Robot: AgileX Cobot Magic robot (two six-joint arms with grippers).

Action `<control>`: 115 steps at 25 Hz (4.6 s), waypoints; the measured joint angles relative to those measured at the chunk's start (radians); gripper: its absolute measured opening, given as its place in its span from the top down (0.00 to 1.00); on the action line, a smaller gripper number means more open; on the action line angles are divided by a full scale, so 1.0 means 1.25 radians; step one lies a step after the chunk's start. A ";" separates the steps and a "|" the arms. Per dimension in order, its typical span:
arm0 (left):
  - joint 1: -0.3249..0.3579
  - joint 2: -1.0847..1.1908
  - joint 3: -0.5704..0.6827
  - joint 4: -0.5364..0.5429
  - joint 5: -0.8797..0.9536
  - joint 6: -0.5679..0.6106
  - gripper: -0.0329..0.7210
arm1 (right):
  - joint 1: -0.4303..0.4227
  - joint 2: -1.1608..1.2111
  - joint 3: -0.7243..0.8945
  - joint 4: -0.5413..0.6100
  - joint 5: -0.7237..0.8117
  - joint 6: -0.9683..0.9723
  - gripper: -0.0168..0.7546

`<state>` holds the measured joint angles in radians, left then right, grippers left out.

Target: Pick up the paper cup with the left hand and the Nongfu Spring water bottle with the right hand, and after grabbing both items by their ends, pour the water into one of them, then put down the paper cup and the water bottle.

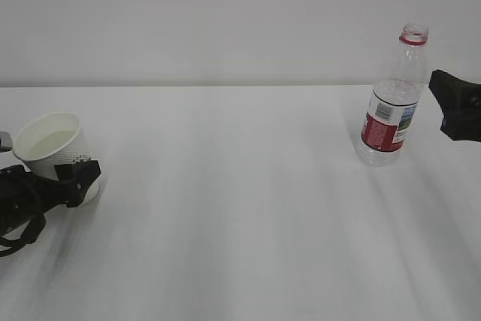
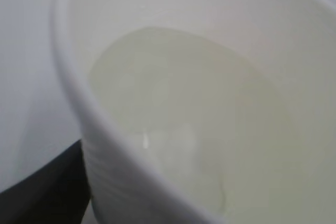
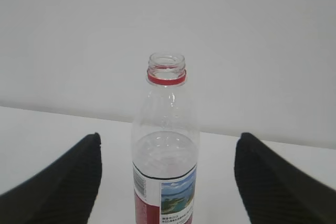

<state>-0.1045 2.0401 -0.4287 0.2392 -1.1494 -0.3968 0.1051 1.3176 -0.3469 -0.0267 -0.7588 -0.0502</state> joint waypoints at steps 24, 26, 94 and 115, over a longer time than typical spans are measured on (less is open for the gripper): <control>0.000 0.000 0.016 0.098 -0.009 -0.002 0.04 | 0.000 0.000 0.000 -0.002 0.000 0.000 0.22; 0.000 0.000 0.024 0.098 -0.013 -0.002 0.04 | 0.000 0.000 0.000 -0.004 0.000 0.000 0.22; 0.000 -0.013 0.064 0.041 -0.006 0.214 0.04 | 0.000 0.000 0.000 -0.006 0.000 0.000 0.22; 0.000 -0.073 0.196 0.043 -0.006 0.213 0.05 | 0.000 0.000 0.000 -0.006 -0.005 0.000 0.22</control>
<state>-0.1045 1.9484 -0.1843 0.2929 -1.1569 -0.1304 0.1051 1.3176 -0.3469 -0.0343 -0.7645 -0.0502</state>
